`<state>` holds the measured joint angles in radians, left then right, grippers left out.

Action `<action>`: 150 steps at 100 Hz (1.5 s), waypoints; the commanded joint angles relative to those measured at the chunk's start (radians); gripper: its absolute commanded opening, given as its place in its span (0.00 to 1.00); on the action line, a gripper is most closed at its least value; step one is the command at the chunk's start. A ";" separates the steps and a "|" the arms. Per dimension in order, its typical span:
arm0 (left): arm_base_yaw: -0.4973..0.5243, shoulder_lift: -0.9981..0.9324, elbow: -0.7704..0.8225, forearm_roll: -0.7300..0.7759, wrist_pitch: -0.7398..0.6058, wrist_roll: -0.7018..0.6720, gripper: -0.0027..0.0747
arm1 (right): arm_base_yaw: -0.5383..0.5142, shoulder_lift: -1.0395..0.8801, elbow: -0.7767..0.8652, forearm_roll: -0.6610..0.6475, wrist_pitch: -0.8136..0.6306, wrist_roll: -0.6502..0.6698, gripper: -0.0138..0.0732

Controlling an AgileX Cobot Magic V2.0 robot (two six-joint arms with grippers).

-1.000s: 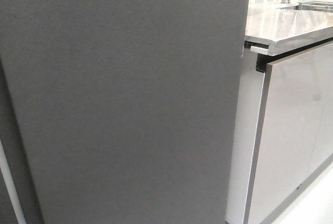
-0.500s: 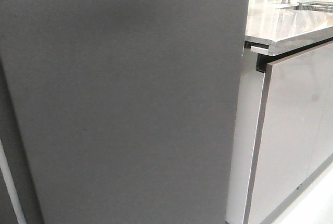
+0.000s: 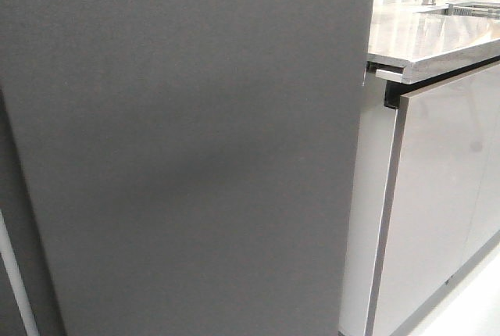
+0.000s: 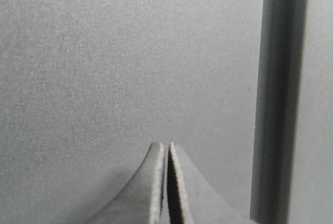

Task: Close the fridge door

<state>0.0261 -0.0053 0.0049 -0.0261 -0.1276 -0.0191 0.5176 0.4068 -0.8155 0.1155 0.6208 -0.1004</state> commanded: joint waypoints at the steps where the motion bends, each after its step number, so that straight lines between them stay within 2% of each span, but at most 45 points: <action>1: -0.007 -0.010 0.035 -0.004 -0.072 -0.004 0.01 | -0.006 0.005 -0.011 0.008 -0.079 0.001 0.11; 44: -0.007 -0.010 0.035 -0.004 -0.072 -0.004 0.01 | -0.006 0.005 -0.010 0.018 -0.061 0.001 0.11; 62: -0.007 -0.010 0.035 -0.004 -0.072 -0.004 0.01 | -0.006 0.000 0.000 -0.049 -0.076 0.001 0.11; 69: -0.007 -0.010 0.035 -0.004 -0.072 -0.004 0.01 | -0.050 -0.021 0.030 -0.059 -0.127 0.001 0.11; 93: -0.007 -0.010 0.035 -0.004 -0.072 -0.004 0.01 | -0.328 -0.148 0.271 -0.050 -0.329 0.001 0.11; 107: -0.007 -0.010 0.035 -0.004 -0.072 -0.004 0.01 | -0.453 -0.250 0.445 -0.048 -0.406 0.001 0.11; 130: -0.007 -0.010 0.035 -0.004 -0.072 -0.004 0.01 | -0.512 -0.376 0.702 -0.042 -0.555 0.001 0.11; 150: -0.007 -0.010 0.035 -0.004 -0.072 -0.004 0.01 | -0.512 -0.435 0.821 -0.042 -0.667 0.001 0.11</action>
<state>0.0261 -0.0053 0.0049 -0.0261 -0.1276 -0.0191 0.0123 -0.0057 0.0009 0.0694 0.0852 -0.0989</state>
